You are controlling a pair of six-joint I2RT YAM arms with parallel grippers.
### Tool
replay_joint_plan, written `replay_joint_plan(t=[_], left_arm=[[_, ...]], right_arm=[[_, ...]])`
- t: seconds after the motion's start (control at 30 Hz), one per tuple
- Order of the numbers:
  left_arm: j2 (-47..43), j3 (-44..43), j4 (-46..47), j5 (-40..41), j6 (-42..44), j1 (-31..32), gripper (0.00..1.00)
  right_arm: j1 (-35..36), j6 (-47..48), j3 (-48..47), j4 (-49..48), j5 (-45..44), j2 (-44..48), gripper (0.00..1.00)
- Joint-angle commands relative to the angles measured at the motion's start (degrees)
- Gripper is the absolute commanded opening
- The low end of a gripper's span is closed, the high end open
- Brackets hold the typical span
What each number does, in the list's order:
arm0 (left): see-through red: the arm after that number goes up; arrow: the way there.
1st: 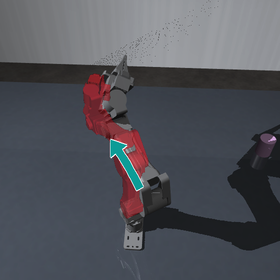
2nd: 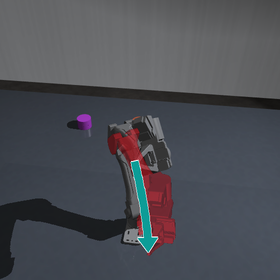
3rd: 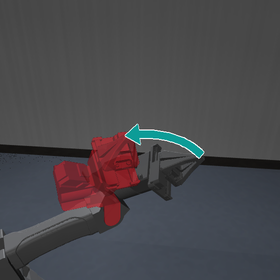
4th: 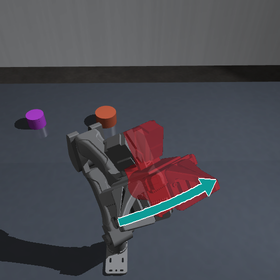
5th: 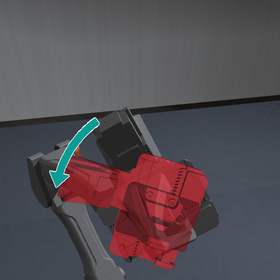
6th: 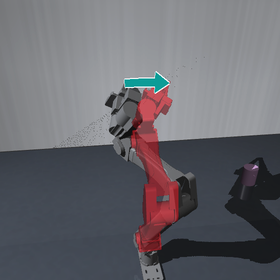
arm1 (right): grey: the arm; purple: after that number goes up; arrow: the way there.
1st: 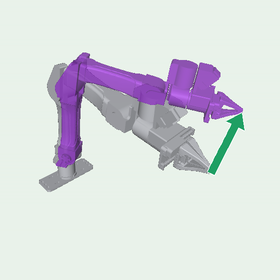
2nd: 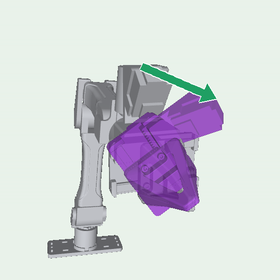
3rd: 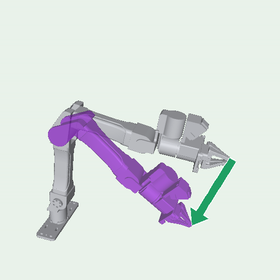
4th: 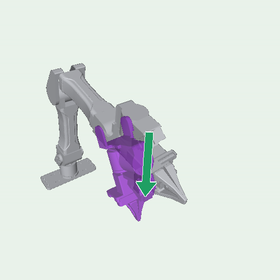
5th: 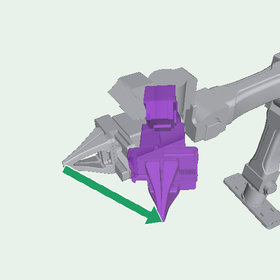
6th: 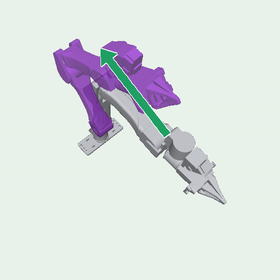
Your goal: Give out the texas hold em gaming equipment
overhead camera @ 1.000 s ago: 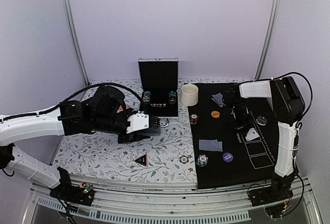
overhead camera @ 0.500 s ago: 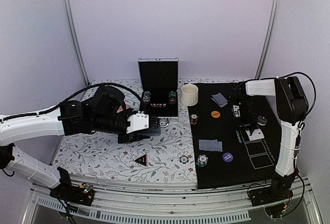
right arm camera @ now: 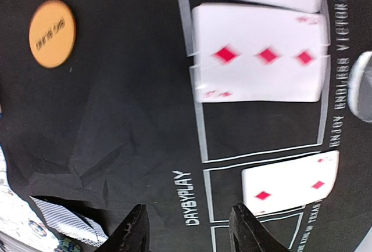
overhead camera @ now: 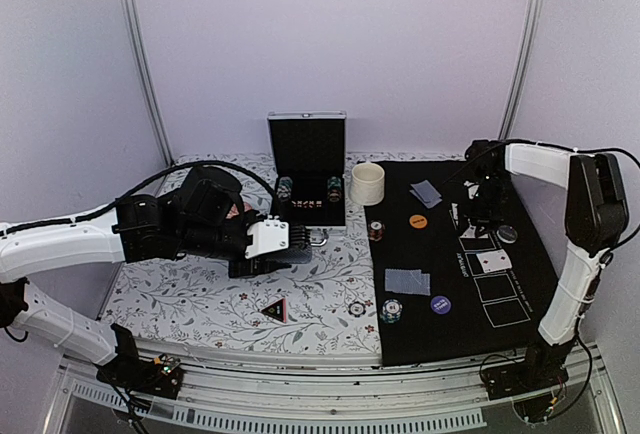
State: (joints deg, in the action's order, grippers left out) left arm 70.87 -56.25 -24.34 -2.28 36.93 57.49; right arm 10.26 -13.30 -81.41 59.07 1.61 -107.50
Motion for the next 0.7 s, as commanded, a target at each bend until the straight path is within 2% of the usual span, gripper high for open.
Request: replay_joint_plan(t=[0.0, 0.23, 0.47, 0.67], left_arm=[[-0.6, 0.5, 0.6, -0.3, 0.5, -0.3, 0.46], [-0.8, 0.6, 0.6, -0.1, 0.6, -0.2, 0.46], [-1.1, 0.8, 0.6, -0.2, 0.8, -0.3, 0.46], [-1.4, 0.8, 0.6, -0.1, 0.7, -0.3, 0.46]], right_arm=[[-8.0, 2.5, 5.6, -5.7, 4.1, 3.1, 0.51], [-17.8, 3.7, 9.4, -10.5, 4.0, 4.3, 0.61], [-19.3, 4.9, 10.9, -11.6, 3.6, 1.5, 0.66], [-19.3, 6.2, 14.2, -13.4, 8.1, 0.5, 0.68]])
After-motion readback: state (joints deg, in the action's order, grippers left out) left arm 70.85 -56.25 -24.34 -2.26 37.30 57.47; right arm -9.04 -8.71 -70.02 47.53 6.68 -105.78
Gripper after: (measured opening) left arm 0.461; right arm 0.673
